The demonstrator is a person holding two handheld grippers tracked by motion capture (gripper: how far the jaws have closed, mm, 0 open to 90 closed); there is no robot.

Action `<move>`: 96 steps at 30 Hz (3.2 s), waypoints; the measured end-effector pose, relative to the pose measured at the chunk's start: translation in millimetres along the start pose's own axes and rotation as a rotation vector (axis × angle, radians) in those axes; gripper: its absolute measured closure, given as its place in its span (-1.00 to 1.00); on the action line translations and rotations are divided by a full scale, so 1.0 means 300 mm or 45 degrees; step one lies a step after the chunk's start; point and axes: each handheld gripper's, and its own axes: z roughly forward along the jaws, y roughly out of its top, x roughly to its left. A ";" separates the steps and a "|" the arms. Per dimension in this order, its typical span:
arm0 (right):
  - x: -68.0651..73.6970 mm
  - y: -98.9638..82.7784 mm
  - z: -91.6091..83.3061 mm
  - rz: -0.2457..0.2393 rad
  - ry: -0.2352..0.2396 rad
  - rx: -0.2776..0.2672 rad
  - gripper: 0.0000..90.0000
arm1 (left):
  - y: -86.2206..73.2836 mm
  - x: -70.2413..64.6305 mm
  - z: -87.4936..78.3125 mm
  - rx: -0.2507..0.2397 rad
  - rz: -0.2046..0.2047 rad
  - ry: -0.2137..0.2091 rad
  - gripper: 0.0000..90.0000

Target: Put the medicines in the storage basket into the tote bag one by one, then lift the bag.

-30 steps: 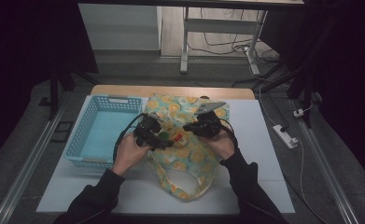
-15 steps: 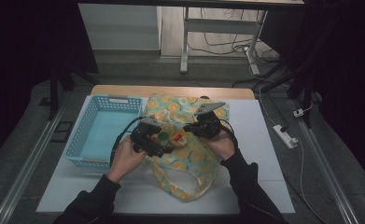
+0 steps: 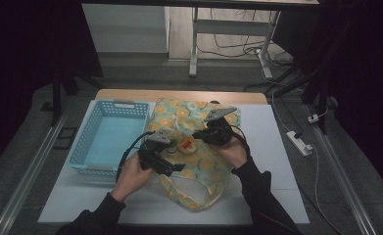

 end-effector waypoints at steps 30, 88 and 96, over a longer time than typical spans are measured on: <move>0.007 -0.008 0.016 -0.004 0.014 0.029 0.99 | -0.133 -0.004 0.145 0.160 -0.021 0.100 -1.00; -0.003 -0.011 0.011 0.003 0.010 0.030 0.99 | -0.104 -0.020 0.194 0.309 -0.161 0.263 0.99; -0.008 -0.006 0.000 0.004 0.013 0.028 0.99 | -0.049 -0.040 0.164 0.276 -0.144 0.229 1.00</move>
